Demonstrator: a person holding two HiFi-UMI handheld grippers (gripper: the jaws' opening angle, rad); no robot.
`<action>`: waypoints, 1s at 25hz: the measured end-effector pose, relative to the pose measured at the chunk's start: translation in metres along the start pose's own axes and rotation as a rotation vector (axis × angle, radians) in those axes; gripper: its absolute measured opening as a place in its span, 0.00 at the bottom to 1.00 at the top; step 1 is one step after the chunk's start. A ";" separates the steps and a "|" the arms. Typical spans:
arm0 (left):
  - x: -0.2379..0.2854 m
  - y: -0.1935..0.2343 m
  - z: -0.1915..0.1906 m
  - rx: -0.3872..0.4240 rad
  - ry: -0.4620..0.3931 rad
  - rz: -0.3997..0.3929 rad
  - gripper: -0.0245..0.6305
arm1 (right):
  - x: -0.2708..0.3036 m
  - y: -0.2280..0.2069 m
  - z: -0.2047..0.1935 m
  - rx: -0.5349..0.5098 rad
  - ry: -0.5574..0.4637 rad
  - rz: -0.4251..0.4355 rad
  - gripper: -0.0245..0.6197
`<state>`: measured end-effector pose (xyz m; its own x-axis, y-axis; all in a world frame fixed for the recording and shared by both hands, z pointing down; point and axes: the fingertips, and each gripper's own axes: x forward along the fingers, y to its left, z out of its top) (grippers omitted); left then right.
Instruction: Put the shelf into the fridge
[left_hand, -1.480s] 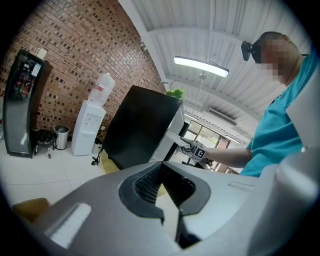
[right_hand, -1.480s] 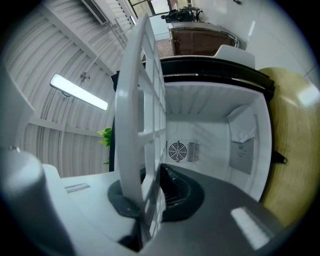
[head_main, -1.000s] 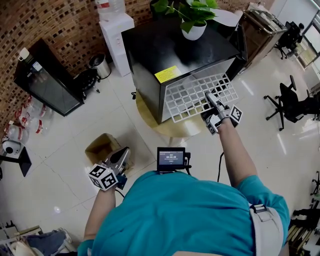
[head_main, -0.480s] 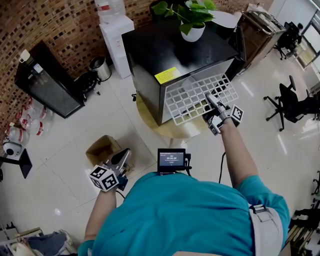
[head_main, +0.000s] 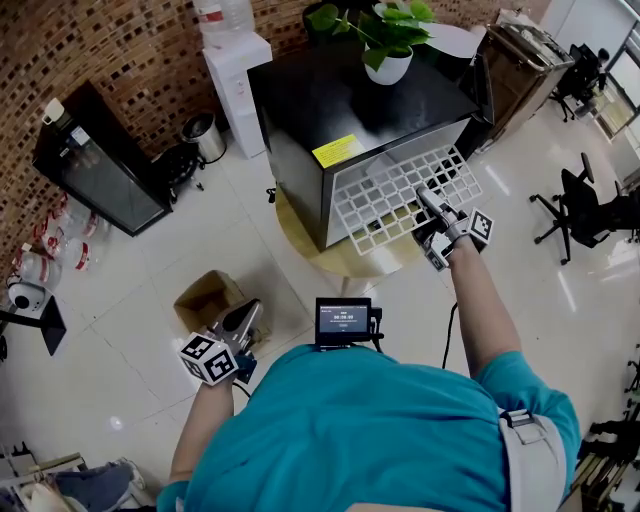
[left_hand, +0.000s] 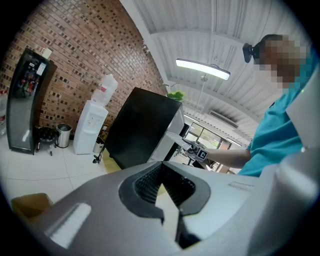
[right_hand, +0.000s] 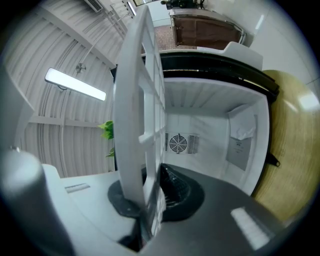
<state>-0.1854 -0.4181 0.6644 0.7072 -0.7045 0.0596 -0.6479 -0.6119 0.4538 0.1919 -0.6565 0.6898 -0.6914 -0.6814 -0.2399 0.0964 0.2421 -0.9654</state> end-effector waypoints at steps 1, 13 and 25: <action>0.000 0.000 0.000 0.004 -0.001 -0.002 0.04 | 0.000 0.002 0.001 -0.008 0.009 0.001 0.08; 0.000 -0.005 -0.001 0.004 0.006 -0.005 0.04 | -0.001 -0.011 0.001 0.038 -0.003 0.018 0.08; -0.004 -0.005 -0.004 -0.003 0.011 -0.004 0.04 | 0.004 -0.006 -0.005 0.055 0.001 0.006 0.08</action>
<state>-0.1836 -0.4107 0.6657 0.7127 -0.6982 0.0675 -0.6441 -0.6134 0.4569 0.1854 -0.6574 0.6956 -0.6916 -0.6793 -0.2454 0.1393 0.2079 -0.9682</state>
